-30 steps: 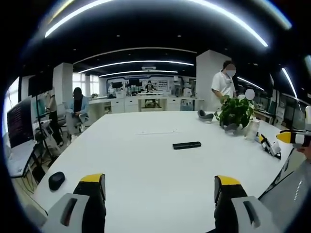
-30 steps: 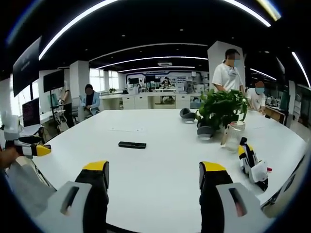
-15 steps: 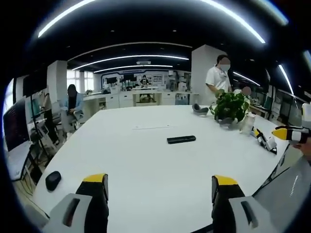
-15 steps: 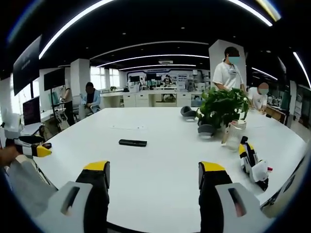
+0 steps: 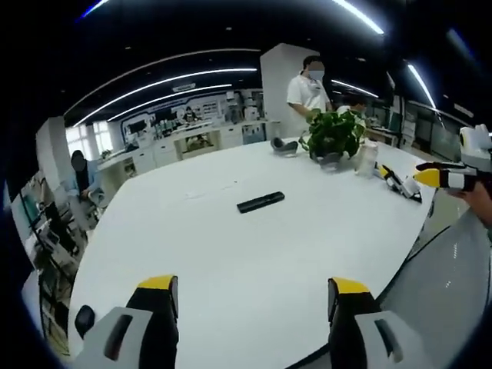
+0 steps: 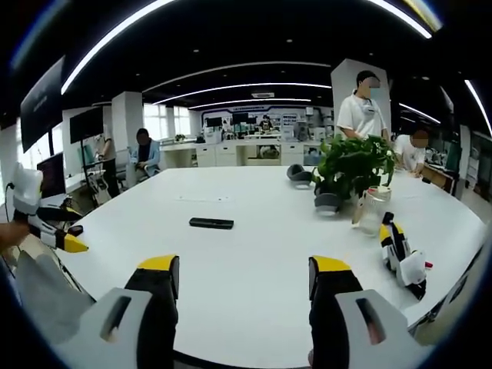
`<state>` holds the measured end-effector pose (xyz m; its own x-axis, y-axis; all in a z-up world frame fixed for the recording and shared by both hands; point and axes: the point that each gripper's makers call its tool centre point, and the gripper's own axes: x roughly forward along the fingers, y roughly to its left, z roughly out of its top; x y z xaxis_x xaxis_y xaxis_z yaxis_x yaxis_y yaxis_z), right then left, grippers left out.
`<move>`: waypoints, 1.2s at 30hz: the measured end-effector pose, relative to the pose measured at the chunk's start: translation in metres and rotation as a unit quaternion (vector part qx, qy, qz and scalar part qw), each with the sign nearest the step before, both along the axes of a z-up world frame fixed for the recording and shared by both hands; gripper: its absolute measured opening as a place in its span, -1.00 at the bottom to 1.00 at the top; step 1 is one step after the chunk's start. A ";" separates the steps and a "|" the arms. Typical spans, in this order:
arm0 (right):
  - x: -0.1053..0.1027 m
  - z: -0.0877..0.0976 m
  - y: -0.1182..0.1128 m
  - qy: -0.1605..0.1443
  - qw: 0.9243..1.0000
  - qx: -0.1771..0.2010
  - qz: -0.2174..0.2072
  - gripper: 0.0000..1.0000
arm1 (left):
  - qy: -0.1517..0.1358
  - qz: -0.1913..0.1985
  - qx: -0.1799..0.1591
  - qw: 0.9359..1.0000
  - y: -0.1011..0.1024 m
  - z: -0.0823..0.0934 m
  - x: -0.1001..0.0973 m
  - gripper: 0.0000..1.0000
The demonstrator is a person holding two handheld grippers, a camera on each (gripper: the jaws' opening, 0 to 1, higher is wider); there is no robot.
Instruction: Press the specified remote control buttons in sequence, fully releasing each button before pressing the next.
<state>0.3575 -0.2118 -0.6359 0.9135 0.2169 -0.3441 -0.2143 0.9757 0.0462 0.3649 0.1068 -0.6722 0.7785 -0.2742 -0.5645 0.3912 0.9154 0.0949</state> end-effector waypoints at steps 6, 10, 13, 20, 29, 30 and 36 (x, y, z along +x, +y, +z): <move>0.000 -0.003 -0.001 0.006 1.000 -0.002 -0.001 0.39 | 0.008 -0.022 0.000 1.000 -0.003 0.009 0.028 0.59; 0.000 -0.004 -0.001 0.009 1.000 -0.004 -0.002 0.37 | 0.016 -0.044 0.003 0.999 -0.008 0.012 0.047 0.58; 0.000 -0.005 -0.001 0.012 1.000 -0.005 -0.003 0.36 | 0.020 -0.061 0.014 0.998 -0.012 0.014 0.057 0.56; 0.000 -0.007 -0.003 0.017 1.000 -0.009 -0.006 0.34 | 0.039 -0.099 0.033 0.994 -0.022 0.012 0.081 0.48; 0.001 -0.009 -0.004 0.023 1.000 -0.012 -0.009 0.31 | 0.072 -0.145 0.041 0.986 -0.038 0.004 0.107 0.46; 0.001 -0.009 -0.004 0.024 1.000 -0.012 -0.009 0.31 | 0.075 -0.152 0.043 0.985 -0.040 0.003 0.110 0.45; 0.000 -0.011 -0.004 0.028 0.999 -0.017 -0.008 0.26 | 0.076 -0.177 0.055 0.980 -0.053 0.002 0.128 0.39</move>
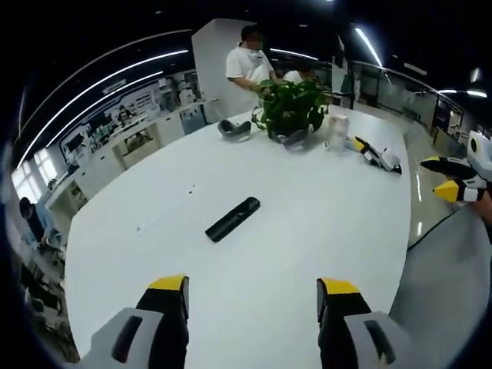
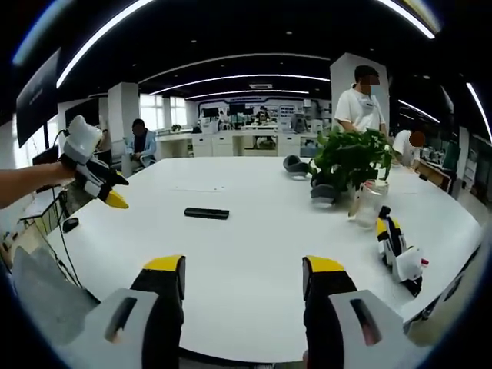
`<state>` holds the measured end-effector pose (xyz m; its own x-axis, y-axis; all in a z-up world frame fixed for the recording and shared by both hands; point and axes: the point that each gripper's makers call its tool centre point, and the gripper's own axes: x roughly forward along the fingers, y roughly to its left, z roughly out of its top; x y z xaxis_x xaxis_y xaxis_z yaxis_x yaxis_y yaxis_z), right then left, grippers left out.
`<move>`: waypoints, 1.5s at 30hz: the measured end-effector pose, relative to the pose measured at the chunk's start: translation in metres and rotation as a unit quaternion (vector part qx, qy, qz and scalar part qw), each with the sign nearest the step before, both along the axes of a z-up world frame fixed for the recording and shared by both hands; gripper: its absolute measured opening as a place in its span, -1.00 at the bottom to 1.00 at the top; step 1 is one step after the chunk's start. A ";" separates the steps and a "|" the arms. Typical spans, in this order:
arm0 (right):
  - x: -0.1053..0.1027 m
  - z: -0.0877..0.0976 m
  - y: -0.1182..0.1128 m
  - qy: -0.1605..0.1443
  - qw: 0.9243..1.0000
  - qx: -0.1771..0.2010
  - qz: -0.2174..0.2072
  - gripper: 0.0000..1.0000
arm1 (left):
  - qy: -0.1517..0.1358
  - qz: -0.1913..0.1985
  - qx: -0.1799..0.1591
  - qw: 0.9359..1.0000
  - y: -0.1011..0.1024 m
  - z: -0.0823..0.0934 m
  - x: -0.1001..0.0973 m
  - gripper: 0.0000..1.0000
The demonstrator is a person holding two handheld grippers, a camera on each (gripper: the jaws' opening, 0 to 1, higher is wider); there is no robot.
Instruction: Press the specified remote control buttons in sequence, fully releasing each button before pressing the next.
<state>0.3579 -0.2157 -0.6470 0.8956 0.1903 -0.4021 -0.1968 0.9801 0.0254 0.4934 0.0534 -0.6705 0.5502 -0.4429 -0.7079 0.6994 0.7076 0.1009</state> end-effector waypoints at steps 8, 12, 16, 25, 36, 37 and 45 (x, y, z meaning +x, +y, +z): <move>0.000 -0.003 0.001 0.007 1.000 -0.006 0.003 0.16 | -0.001 -0.035 0.018 0.999 -0.012 -0.002 0.029 0.33; 0.000 -0.002 -0.003 0.004 1.000 -0.008 -0.006 0.15 | 0.005 -0.044 0.013 0.999 -0.018 -0.004 0.044 0.26; 0.000 -0.005 -0.001 0.012 1.000 -0.011 -0.002 0.12 | 0.009 -0.056 0.012 0.998 -0.021 -0.009 0.057 0.23; 0.000 -0.007 -0.004 0.017 1.000 -0.015 -0.010 0.09 | 0.026 -0.100 0.025 0.994 -0.032 -0.024 0.085 0.23; -0.001 -0.014 -0.002 0.033 0.999 -0.024 -0.005 0.09 | 0.061 -0.165 0.068 0.982 -0.045 -0.052 0.120 0.17; -0.001 -0.014 -0.003 0.036 0.999 -0.024 -0.007 0.09 | 0.063 -0.173 0.074 0.980 -0.046 -0.054 0.122 0.17; -0.001 -0.017 -0.005 0.042 0.999 -0.026 -0.013 0.09 | 0.089 -0.212 0.097 0.968 -0.053 -0.081 0.142 0.02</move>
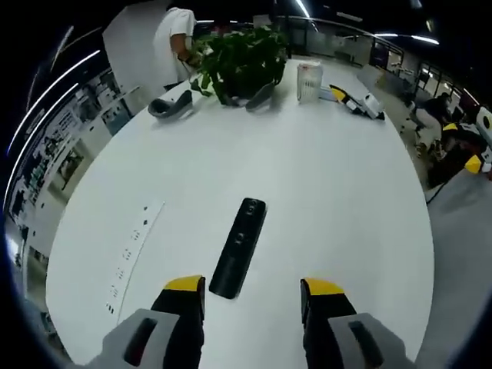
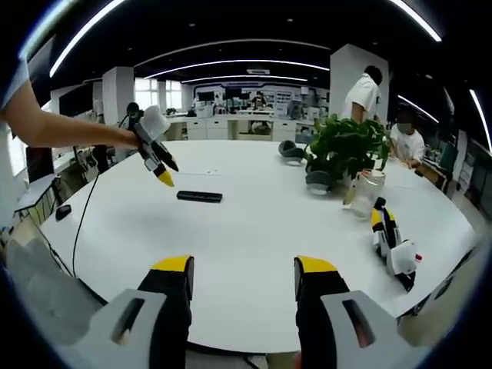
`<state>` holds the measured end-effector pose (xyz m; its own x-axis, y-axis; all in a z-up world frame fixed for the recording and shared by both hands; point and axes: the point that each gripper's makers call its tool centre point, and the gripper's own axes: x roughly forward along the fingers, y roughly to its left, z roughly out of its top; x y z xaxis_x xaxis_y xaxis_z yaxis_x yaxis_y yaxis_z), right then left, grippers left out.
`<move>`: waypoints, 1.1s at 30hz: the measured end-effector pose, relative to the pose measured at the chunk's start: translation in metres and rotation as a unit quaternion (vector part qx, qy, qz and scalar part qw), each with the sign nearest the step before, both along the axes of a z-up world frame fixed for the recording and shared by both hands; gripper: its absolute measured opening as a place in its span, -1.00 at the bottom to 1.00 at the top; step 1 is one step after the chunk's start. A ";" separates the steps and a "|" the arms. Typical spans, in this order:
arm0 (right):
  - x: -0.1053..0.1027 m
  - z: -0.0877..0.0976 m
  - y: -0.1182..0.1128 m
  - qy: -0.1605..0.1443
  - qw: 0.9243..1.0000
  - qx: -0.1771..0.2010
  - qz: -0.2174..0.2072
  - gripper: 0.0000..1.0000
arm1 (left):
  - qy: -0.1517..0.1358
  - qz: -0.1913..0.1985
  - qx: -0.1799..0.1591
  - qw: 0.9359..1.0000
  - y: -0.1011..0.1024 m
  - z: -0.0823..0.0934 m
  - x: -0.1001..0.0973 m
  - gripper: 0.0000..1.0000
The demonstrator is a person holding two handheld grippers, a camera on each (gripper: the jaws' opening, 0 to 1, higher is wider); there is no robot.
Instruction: Press the specified remote control buttons in sequence, fully releasing each button before pressing the next.
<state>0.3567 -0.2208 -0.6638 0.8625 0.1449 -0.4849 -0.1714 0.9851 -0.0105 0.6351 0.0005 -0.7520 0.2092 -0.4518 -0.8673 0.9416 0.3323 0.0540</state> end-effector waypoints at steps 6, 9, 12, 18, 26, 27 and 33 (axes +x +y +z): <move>0.000 -0.003 -0.001 0.007 1.000 -0.002 -0.003 0.09 | 0.011 -0.037 0.034 0.999 -0.003 -0.025 0.013 -0.09; -0.001 -0.004 0.000 0.010 1.000 -0.004 -0.001 0.09 | 0.026 -0.050 0.053 0.997 -0.002 -0.036 0.015 -0.05; -0.001 -0.005 0.001 0.013 1.000 -0.008 0.001 0.08 | 0.039 -0.057 0.065 0.995 -0.002 -0.045 0.017 -0.06; -0.001 -0.007 0.000 0.018 1.000 -0.010 -0.002 0.06 | 0.034 -0.073 0.095 0.992 0.000 -0.061 0.025 -0.13; -0.002 -0.007 0.001 0.021 1.000 -0.012 0.001 0.05 | 0.055 -0.064 0.111 0.990 0.005 -0.075 0.026 -0.26; -0.002 -0.007 0.001 0.021 1.000 -0.012 0.001 0.05 | 0.059 -0.061 0.111 0.990 0.005 -0.077 0.026 -0.28; -0.002 -0.008 0.001 0.023 1.000 -0.014 0.002 0.04 | 0.059 -0.057 0.107 0.991 0.006 -0.077 0.028 -0.44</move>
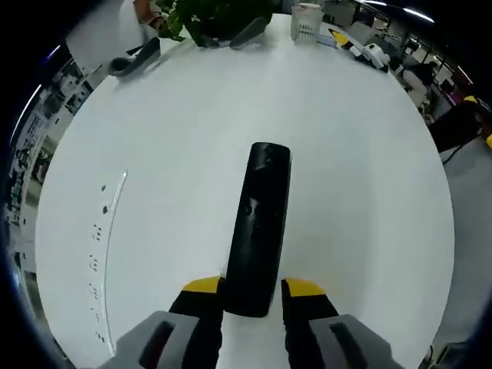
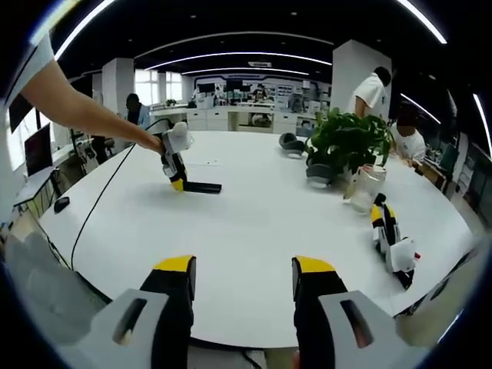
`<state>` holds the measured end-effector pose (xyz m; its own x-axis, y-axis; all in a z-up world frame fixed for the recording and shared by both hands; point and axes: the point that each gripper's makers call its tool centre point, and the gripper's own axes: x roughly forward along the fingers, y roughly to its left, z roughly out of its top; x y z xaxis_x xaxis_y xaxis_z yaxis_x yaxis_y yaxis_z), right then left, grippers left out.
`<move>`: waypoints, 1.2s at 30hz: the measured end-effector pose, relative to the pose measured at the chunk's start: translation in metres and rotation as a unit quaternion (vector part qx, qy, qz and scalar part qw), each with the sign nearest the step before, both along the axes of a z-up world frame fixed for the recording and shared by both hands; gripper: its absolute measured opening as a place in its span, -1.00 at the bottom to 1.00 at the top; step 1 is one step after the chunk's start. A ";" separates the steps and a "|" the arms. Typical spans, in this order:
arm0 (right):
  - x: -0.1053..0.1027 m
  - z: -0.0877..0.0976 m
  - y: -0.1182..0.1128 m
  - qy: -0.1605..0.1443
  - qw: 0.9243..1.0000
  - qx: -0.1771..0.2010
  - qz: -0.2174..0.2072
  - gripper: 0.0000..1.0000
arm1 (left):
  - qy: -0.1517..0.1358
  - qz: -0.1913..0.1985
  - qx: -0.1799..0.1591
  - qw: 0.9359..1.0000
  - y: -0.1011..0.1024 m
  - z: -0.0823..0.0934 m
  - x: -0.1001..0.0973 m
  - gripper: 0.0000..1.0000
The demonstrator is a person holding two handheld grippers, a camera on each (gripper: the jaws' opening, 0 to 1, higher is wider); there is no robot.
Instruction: Press the specified remote control buttons in sequence, fully releasing each button before pressing the next.
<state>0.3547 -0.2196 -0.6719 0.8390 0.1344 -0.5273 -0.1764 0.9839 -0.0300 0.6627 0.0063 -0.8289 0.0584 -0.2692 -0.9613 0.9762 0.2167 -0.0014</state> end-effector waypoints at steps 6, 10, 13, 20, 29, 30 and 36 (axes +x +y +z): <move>0.000 -0.001 0.001 0.003 1.000 -0.002 0.004 0.03 | -0.005 -0.009 -0.001 1.000 0.001 -0.001 0.002 -0.50; 0.000 -0.001 0.001 0.001 1.000 -0.002 0.003 0.03 | -0.009 -0.018 0.005 1.000 0.000 -0.001 0.001 -0.52; 0.000 0.000 0.000 -0.002 1.000 -0.003 0.002 0.03 | -0.012 -0.025 0.008 1.000 0.000 -0.001 0.001 -0.53; 0.001 0.002 0.000 -0.005 1.000 -0.001 0.002 0.03 | -0.021 -0.004 0.014 1.000 0.001 -0.001 -0.003 -0.54; 0.002 0.004 -0.001 -0.012 1.000 -0.001 -0.001 0.05 | -0.009 0.009 0.027 1.000 0.001 0.000 -0.012 -0.54; 0.002 0.005 -0.001 -0.012 1.000 0.000 -0.002 0.05 | -0.006 0.003 0.032 0.999 0.001 -0.001 -0.015 -0.54; 0.002 0.004 -0.002 -0.011 1.000 -0.004 -0.004 0.06 | -0.008 -0.016 0.046 0.999 0.001 0.001 -0.023 -0.54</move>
<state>0.3564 -0.2219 -0.6681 0.8517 0.1245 -0.5090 -0.1685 0.9848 -0.0411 0.6400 0.0070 -0.8281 0.0664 -0.1819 -0.9811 0.9823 0.1843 0.0323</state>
